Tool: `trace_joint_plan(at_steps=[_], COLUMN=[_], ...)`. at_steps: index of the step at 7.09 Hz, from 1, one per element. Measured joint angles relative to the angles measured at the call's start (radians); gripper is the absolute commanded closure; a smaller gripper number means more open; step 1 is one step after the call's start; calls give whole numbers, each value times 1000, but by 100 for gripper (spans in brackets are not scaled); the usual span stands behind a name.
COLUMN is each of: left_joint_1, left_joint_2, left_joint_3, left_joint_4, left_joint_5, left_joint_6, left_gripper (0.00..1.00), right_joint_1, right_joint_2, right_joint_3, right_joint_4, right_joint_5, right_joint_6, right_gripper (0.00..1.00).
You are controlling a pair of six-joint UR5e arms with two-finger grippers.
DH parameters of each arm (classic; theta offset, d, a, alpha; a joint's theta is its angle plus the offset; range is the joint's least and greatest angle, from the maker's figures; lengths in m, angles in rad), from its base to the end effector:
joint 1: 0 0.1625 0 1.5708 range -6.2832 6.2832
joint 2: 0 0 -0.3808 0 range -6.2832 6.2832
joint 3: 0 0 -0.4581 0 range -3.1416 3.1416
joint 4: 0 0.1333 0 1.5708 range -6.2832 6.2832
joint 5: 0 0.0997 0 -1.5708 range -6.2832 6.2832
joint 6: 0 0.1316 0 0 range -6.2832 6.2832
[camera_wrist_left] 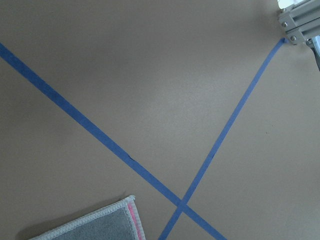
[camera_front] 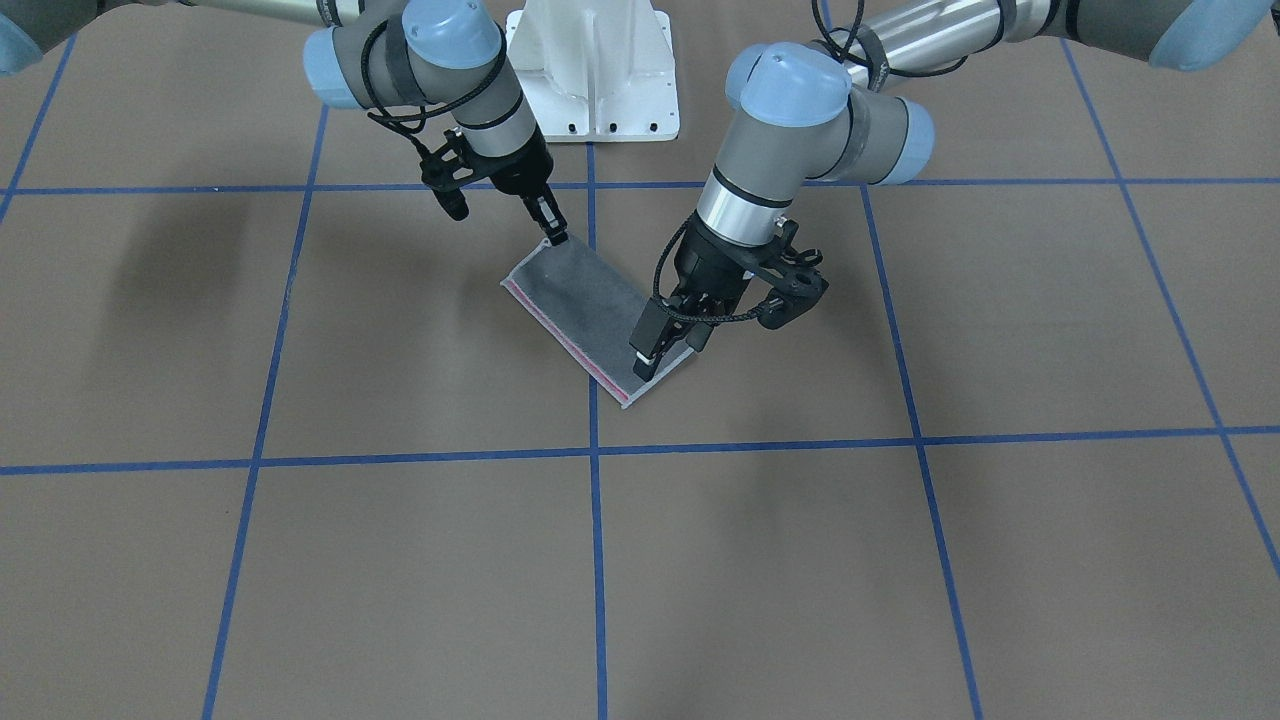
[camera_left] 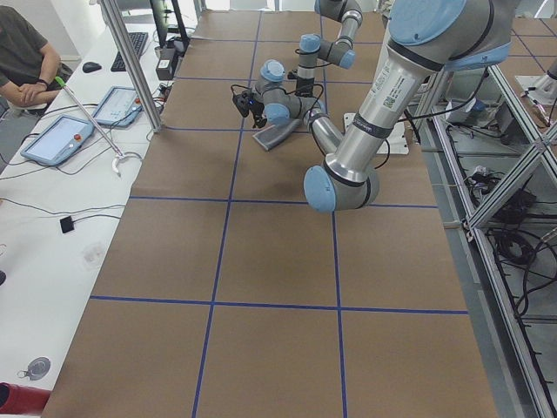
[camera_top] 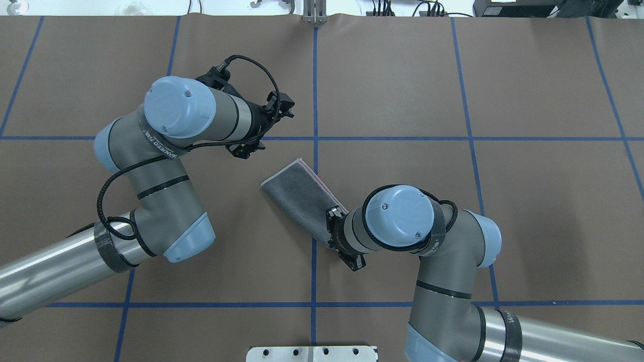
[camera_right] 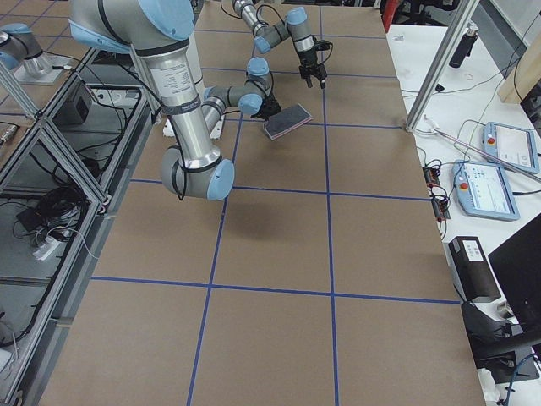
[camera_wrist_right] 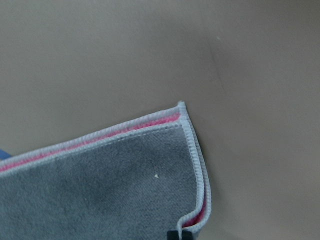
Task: Fold towel twice with both arms
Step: 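Drag the towel end toward the robot, rotating the strip, then release and raise the right gripper while the left gripper approaches the strip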
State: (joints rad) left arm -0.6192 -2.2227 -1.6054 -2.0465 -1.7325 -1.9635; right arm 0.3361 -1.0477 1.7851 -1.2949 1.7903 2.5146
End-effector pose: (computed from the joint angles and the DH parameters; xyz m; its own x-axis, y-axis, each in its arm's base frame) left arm 0.5409 -0.5232 0.1350 0.1258 -0.5534 -0.8233 0.5419 0.7335 -0.4103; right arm -0.6179 -0.3267 0.1677 0.1736 0.8979 0.4046 -0.4910 0.4351 -0.7548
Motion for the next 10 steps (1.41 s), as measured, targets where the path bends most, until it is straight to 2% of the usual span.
trace_joint_plan(at_steps=[2,4,8,10], left_joint_1=[1,5,16,63], left_joint_2=[0,0,11,86], left_joint_3=[0,1,-13,-94], left_joint_4=[1,1,5,9], left_joint_5=[-1,-1,-1,7], left_joint_6=[0,-4,-15,-36], left_gripper=[0,0,0,0], right_joint_1=[-30,-50,-30,39], right_joint_2=[7,50,47,13], right_joint_3=[6,6,12,19], right_joint_4=[-4,-60,-98,-99], right_joint_5=[-18,-40,-37,-29], right_joint_6=[13,15,-5,-95], right_gripper=[87,0,0,0])
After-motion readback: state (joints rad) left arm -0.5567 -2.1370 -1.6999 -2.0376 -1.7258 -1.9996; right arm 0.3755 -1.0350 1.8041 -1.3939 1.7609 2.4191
